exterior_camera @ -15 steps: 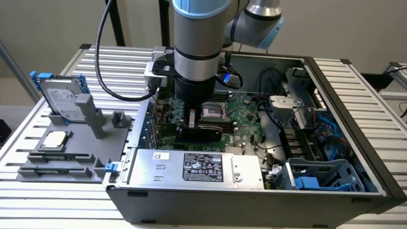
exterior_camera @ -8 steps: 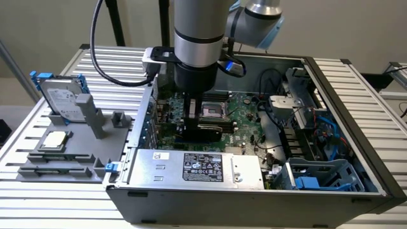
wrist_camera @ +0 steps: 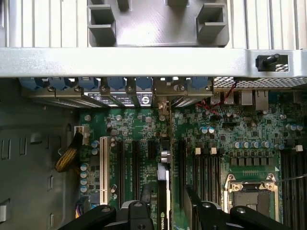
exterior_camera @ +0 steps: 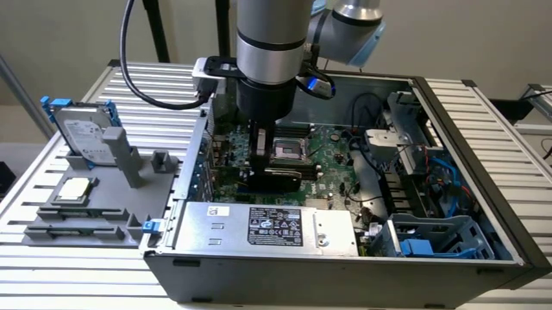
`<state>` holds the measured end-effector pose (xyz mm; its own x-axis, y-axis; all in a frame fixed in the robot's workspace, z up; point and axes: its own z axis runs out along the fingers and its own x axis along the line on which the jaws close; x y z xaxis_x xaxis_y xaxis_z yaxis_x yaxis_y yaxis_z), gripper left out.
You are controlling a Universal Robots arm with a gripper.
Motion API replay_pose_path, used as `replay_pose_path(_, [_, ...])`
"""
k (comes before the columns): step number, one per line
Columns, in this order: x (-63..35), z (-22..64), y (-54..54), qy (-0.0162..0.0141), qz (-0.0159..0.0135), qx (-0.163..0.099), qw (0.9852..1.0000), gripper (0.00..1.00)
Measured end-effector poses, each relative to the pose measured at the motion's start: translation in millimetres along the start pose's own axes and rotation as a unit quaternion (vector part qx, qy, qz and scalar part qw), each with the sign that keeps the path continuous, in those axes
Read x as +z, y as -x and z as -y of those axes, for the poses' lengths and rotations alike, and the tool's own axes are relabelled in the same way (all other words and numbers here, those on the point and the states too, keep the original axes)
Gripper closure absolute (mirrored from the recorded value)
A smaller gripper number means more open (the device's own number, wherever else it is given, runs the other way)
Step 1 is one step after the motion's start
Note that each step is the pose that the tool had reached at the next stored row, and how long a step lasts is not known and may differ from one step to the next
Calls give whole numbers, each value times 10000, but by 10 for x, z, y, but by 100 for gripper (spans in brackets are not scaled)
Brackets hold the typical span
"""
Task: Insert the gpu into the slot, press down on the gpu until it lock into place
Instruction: 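Insert the gpu into the slot, then press down on the gpu until it lock into place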
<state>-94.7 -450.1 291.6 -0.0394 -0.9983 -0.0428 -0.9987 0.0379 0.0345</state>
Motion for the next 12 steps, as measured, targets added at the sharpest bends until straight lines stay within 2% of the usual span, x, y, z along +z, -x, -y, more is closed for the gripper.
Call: replay_pose_path(12, [0, 0, 0, 0, 0, 0, 10000, 60])
